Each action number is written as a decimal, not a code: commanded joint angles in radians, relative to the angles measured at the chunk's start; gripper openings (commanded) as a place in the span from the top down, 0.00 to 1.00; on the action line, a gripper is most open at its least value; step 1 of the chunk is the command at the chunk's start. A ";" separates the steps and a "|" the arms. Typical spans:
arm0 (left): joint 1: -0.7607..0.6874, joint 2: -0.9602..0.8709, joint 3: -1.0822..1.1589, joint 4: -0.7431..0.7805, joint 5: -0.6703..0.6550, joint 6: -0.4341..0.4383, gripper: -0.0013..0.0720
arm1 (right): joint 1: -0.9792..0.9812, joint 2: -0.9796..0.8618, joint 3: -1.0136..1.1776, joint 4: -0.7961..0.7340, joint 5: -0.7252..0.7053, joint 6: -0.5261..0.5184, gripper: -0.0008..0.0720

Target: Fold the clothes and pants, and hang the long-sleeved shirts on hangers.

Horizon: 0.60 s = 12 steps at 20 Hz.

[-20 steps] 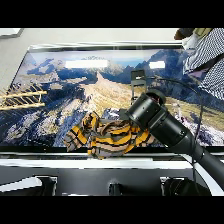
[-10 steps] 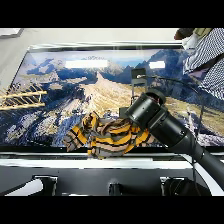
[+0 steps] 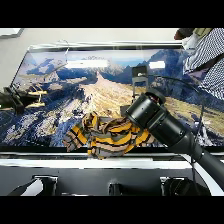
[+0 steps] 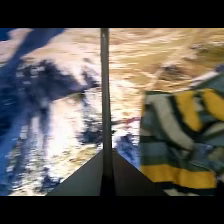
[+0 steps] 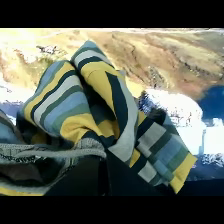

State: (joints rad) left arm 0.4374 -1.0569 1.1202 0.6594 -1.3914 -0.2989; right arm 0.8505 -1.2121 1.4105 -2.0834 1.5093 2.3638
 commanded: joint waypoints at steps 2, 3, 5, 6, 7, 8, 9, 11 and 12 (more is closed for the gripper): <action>0.003 0.145 -0.138 -0.031 -0.146 0.039 0.96 | 0.000 -0.017 0.000 -0.031 0.007 0.001 0.95; 0.003 0.170 -0.151 -0.031 -0.165 0.038 0.96 | 0.000 -0.024 0.000 -0.032 0.009 0.001 0.95; 0.001 0.208 -0.164 -0.032 -0.241 0.037 0.96 | 0.000 -0.039 0.000 -0.047 0.011 0.014 0.95; -0.001 0.226 -0.168 -0.031 -0.258 0.023 0.96 | 0.000 -0.046 0.000 -0.051 0.010 0.019 0.95; -0.001 0.239 -0.168 -0.032 -0.259 0.003 0.96 | 0.000 -0.053 0.000 -0.054 0.010 0.020 0.95; -0.001 0.247 -0.168 -0.044 -0.264 -0.008 0.96 | 0.000 -0.061 0.000 -0.058 0.010 0.021 0.95; -0.001 0.248 -0.168 -0.071 -0.274 -0.007 0.96 | 0.000 -0.069 0.000 -0.063 0.011 0.022 0.95; -0.001 0.246 -0.169 -0.100 -0.286 0.001 0.96 | 0.000 -0.081 0.000 -0.090 0.033 0.025 0.95; 0.000 0.246 -0.172 -0.099 -0.291 0.001 0.96 | 0.000 -0.084 0.000 -0.117 0.054 0.037 0.95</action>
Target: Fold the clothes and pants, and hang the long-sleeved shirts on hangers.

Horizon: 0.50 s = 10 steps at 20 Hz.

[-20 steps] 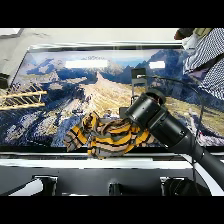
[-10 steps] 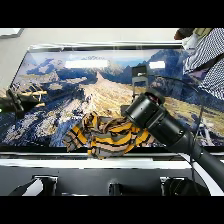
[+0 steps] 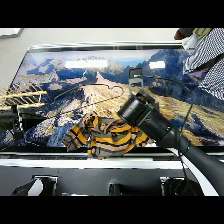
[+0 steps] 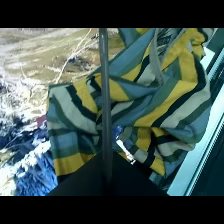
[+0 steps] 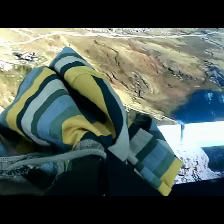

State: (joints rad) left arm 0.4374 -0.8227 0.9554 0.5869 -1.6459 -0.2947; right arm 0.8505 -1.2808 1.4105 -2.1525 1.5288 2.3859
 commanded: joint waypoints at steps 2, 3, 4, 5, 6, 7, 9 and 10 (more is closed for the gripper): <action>0.000 0.012 -0.025 -0.026 -0.046 -0.004 0.96 | 0.000 -0.016 0.000 -0.079 0.044 0.018 0.95; 0.000 0.012 -0.035 -0.026 -0.056 -0.004 0.96 | 0.000 -0.016 0.000 -0.086 0.042 0.018 0.95; -0.001 0.013 -0.043 -0.026 -0.065 -0.004 0.96 | 0.000 -0.016 0.000 -0.095 0.043 0.016 0.95; -0.001 0.013 -0.052 -0.026 -0.066 -0.004 0.96 | 0.000 -0.017 0.000 -0.105 0.045 0.016 0.95; -0.001 0.013 -0.060 -0.026 -0.066 -0.004 0.96 | 0.000 -0.018 0.000 -0.112 0.046 0.016 0.95; -0.001 0.014 -0.068 -0.027 -0.066 -0.004 0.96 | 0.000 -0.019 0.000 -0.117 0.043 0.021 0.95; -0.002 0.016 -0.081 -0.031 -0.068 -0.005 0.96 | 0.000 -0.025 0.000 -0.130 0.045 0.024 0.95; -0.006 0.019 -0.085 -0.031 -0.068 -0.006 0.96 | 0.000 -0.030 -0.001 -0.140 0.050 0.023 0.95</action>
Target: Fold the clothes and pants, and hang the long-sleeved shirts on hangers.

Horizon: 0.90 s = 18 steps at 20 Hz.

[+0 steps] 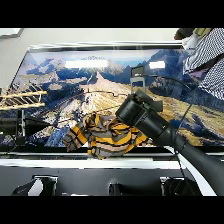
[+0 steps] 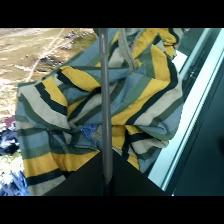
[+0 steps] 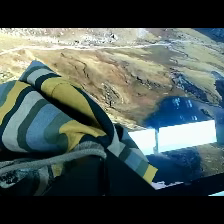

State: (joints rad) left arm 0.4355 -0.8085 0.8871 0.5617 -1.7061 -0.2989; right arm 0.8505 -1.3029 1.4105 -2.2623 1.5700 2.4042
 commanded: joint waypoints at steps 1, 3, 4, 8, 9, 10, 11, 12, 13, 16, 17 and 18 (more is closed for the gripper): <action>-0.012 0.006 -0.019 -0.005 -0.008 -0.008 0.96 | 0.000 -0.016 -0.001 -0.036 0.015 0.005 0.95; -0.029 0.006 -0.020 -0.005 -0.011 -0.008 0.96 | 0.000 -0.030 -0.002 -0.039 0.018 0.005 0.95; -0.035 0.006 -0.020 -0.005 -0.011 -0.008 0.96 | 0.000 -0.035 -0.003 -0.041 0.018 0.005 0.95; -0.034 0.007 -0.020 -0.006 -0.015 -0.008 0.96 | 0.000 -0.053 -0.005 -0.055 0.005 0.005 0.95; -0.034 0.007 -0.020 -0.006 -0.016 -0.009 0.96 | 0.000 -0.055 -0.006 -0.058 0.006 0.005 0.95; -0.034 0.007 -0.020 -0.006 -0.016 -0.016 0.96 | 0.000 -0.060 -0.006 -0.063 0.010 0.005 0.95; -0.034 0.007 -0.020 -0.006 -0.020 -0.016 0.96 | 0.000 -0.063 -0.006 -0.071 0.012 0.006 0.95; -0.034 0.007 -0.020 -0.005 -0.023 -0.016 0.96 | 0.000 -0.065 -0.006 -0.080 0.012 0.006 0.95; -0.034 0.007 -0.020 -0.005 -0.023 -0.016 0.96 | 0.000 -0.068 -0.006 -0.090 0.018 0.014 0.95; -0.034 0.007 -0.020 -0.005 -0.028 -0.024 0.96 | 0.000 -0.071 -0.006 -0.099 0.047 0.029 0.95; -0.034 0.006 -0.020 -0.005 -0.029 -0.023 0.96 | 0.000 -0.071 -0.006 -0.097 0.059 0.043 0.95; -0.034 0.006 -0.020 -0.005 -0.029 -0.023 0.96 | 0.000 -0.068 -0.006 -0.091 0.064 0.043 0.95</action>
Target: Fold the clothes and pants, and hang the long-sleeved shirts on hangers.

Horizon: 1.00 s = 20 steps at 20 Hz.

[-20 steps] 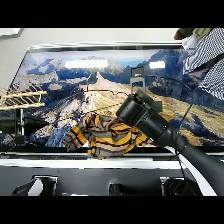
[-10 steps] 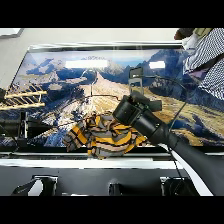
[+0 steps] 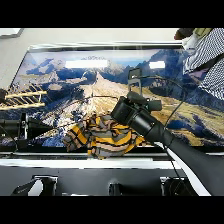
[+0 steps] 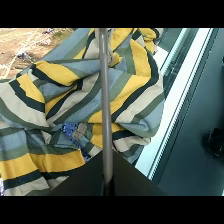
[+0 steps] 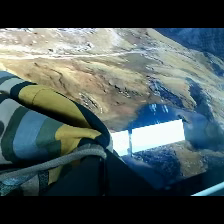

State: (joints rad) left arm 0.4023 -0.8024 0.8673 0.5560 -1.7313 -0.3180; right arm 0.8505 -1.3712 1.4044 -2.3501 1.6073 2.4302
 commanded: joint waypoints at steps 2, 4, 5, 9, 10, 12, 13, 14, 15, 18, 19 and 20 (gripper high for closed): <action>-0.001 0.000 0.000 0.001 -0.003 -0.004 0.96 | -0.008 0.022 0.000 0.033 0.011 0.016 0.96; -0.001 0.000 0.000 0.000 -0.003 -0.004 0.96 | -0.053 0.066 0.000 0.153 -0.034 0.020 0.96; -0.001 0.000 0.000 0.000 -0.003 -0.004 0.96 | -0.080 0.084 0.000 0.203 -0.058 0.021 0.96; -0.001 0.002 0.000 -0.010 -0.005 -0.004 0.96 | -0.162 0.134 0.000 0.331 -0.075 -0.034 0.96; -0.001 0.006 0.000 -0.021 -0.005 -0.004 0.96 | -0.178 0.137 0.000 0.354 -0.065 -0.043 0.96; -0.001 0.015 0.000 -0.024 -0.006 -0.004 0.96 | -0.204 0.140 0.000 0.388 -0.076 -0.053 0.96; -0.001 0.019 0.000 -0.024 -0.006 -0.004 0.96 | -0.220 0.142 0.000 0.415 -0.091 -0.064 0.96; -0.001 0.021 0.000 -0.024 -0.009 -0.004 0.96 | -0.232 0.143 0.000 0.437 -0.104 -0.076 0.96; -0.001 0.023 0.000 -0.024 -0.009 -0.005 0.96 | -0.246 0.146 0.000 0.455 -0.116 -0.082 0.96; -0.001 0.023 0.000 -0.023 -0.016 -0.005 0.96 | -0.298 0.148 0.000 0.506 -0.147 -0.110 0.96; -0.001 0.023 -0.001 -0.021 -0.019 -0.004 0.96 | -0.309 0.147 0.000 0.519 -0.149 -0.121 0.96; -0.001 0.023 -0.003 -0.021 -0.026 -0.004 0.96 | -0.314 0.147 0.000 0.521 -0.146 -0.125 0.96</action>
State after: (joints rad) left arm 0.4023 -0.7807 0.8665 0.5331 -1.7466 -0.3222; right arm 0.5682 -1.2259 1.4044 -1.8816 1.4815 2.3344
